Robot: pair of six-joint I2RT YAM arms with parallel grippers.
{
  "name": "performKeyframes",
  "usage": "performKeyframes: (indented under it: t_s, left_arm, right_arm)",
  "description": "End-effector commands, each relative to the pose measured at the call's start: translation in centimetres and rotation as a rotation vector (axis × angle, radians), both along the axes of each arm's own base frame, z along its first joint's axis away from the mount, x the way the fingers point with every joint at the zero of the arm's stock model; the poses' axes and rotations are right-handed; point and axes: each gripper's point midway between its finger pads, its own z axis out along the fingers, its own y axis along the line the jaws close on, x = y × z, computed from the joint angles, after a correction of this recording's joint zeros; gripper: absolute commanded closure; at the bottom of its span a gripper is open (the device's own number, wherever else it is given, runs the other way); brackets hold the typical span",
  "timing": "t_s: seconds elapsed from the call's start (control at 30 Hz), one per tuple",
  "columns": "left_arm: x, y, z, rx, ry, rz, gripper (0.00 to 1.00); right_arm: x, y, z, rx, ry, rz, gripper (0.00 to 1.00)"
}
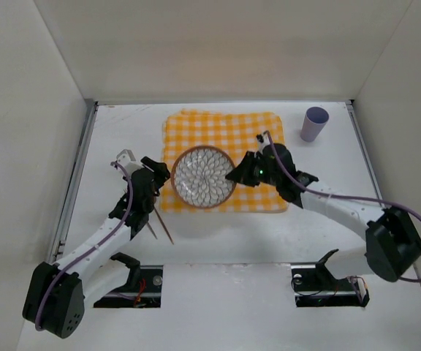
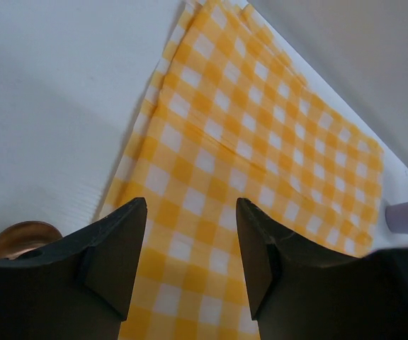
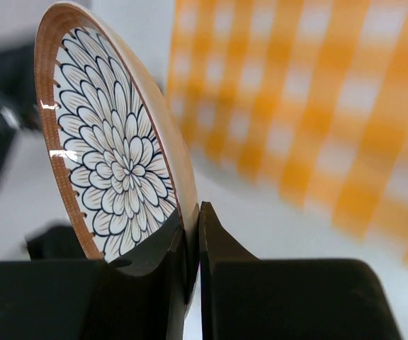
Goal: Set the dinner table for one person
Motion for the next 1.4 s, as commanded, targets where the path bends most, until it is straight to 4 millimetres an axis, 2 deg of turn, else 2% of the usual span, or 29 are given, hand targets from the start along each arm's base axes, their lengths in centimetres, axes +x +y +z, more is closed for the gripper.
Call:
performKeyframes:
  t_s: [0.0, 0.1, 0.2, 0.33, 0.5, 0.7, 1.0, 1.07, 1.23, 1.37]
  left_arm:
    - [1.1, -0.3, 1.3, -0.081, -0.087, 0.009, 0.49]
    - [1.5, -0.2, 1.2, -0.108, -0.111, 0.023, 0.49]
    - [1.8, 0.1, 0.8, -0.109, -0.116, 0.035, 0.49]
    - [1.9, 0.4, 0.3, -0.102, -0.127, 0.046, 0.49]
    - [1.7, 1.4, -0.1, -0.091, -0.127, 0.069, 0.49]
    - [1.5, 3.0, 0.1, -0.088, -0.153, 0.109, 0.49]
    - [1.8, 2.6, -0.9, -0.076, -0.128, 0.106, 0.49]
    - [2.1, 2.5, -1.0, -0.078, -0.127, 0.102, 0.49]
    - [1.9, 2.3, -1.2, -0.075, -0.123, 0.099, 0.49]
    - [2.0, 2.1, -1.3, -0.076, -0.119, 0.090, 0.49]
  right_arm:
    - [8.0, 0.1, 7.6, 0.155, -0.223, -0.104, 0.91]
    - [11.9, -1.0, 7.4, 0.160, -0.221, -0.173, 0.91]
    - [14.3, -2.3, 6.5, 0.157, -0.208, -0.218, 0.91]
    - [16.8, -3.3, 3.7, 0.157, -0.131, -0.256, 0.91]
    - [18.1, -3.6, 1.4, 0.137, -0.094, -0.271, 0.91]
    - [18.2, -4.3, -1.1, 0.102, -0.056, -0.298, 0.90]
    - [18.6, -5.0, -5.0, 0.057, -0.001, -0.335, 0.85]
    - [18.6, -5.2, -5.5, 0.050, 0.007, -0.338, 0.77]
    - [18.0, -6.7, -5.6, 0.001, -0.006, -0.385, 0.45]
    - [16.6, -9.0, -4.9, -0.093, -0.033, -0.419, 0.34]
